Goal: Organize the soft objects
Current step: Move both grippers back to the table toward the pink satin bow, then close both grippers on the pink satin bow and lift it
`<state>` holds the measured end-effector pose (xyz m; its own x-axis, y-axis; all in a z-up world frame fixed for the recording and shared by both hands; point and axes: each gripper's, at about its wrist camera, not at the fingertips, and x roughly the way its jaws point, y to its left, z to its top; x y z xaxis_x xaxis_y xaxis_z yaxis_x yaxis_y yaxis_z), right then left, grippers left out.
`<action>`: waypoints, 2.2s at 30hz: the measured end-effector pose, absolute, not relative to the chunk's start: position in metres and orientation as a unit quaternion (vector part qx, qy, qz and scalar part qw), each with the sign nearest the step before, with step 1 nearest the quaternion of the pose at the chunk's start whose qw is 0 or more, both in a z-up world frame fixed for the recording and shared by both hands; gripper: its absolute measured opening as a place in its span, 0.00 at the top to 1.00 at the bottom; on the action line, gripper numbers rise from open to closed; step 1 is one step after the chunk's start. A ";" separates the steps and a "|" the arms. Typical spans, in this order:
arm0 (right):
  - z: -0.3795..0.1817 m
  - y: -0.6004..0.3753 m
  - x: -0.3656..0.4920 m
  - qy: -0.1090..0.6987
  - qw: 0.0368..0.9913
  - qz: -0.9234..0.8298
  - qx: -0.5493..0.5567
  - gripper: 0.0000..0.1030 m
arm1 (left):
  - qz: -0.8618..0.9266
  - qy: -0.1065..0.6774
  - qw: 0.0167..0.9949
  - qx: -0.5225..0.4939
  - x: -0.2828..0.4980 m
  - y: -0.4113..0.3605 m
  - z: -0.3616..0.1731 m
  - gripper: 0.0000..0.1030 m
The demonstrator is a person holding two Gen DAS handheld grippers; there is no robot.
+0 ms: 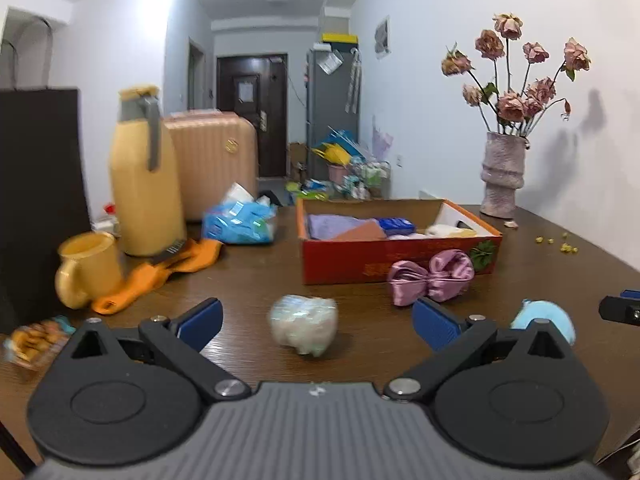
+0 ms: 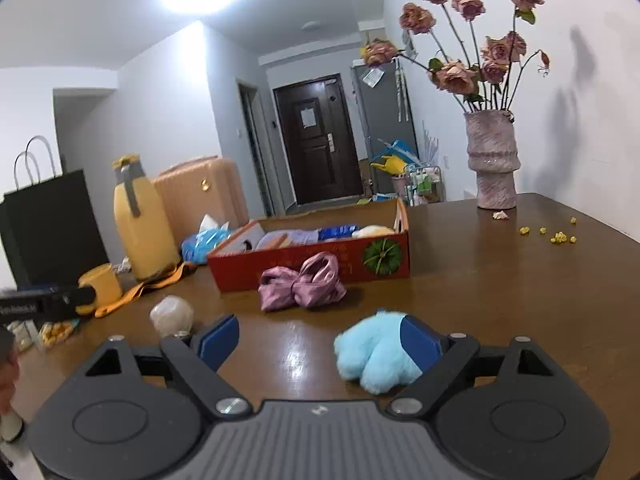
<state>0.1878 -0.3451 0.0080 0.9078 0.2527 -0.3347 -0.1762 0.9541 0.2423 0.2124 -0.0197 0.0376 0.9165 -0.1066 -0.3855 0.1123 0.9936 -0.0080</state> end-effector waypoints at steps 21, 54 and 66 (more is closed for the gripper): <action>-0.032 -0.324 0.448 0.301 0.919 0.096 0.237 0.48 | -0.140 0.362 0.907 -0.160 0.460 -0.082 -0.018 0.38; -0.061 -0.316 0.232 0.287 0.927 0.168 0.173 0.66 | -0.214 0.362 0.903 -0.087 0.244 -0.065 -0.029 0.70; -0.069 -0.318 0.239 0.302 0.918 0.172 0.191 0.75 | -0.219 0.361 0.903 -0.081 0.247 -0.067 -0.032 0.73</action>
<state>0.2394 -0.3184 -0.0691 0.7579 0.4319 -0.4889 -0.2010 0.8676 0.4549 0.2466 -0.0670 -0.0315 0.6437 -0.4547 -0.6155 0.3373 0.8906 -0.3052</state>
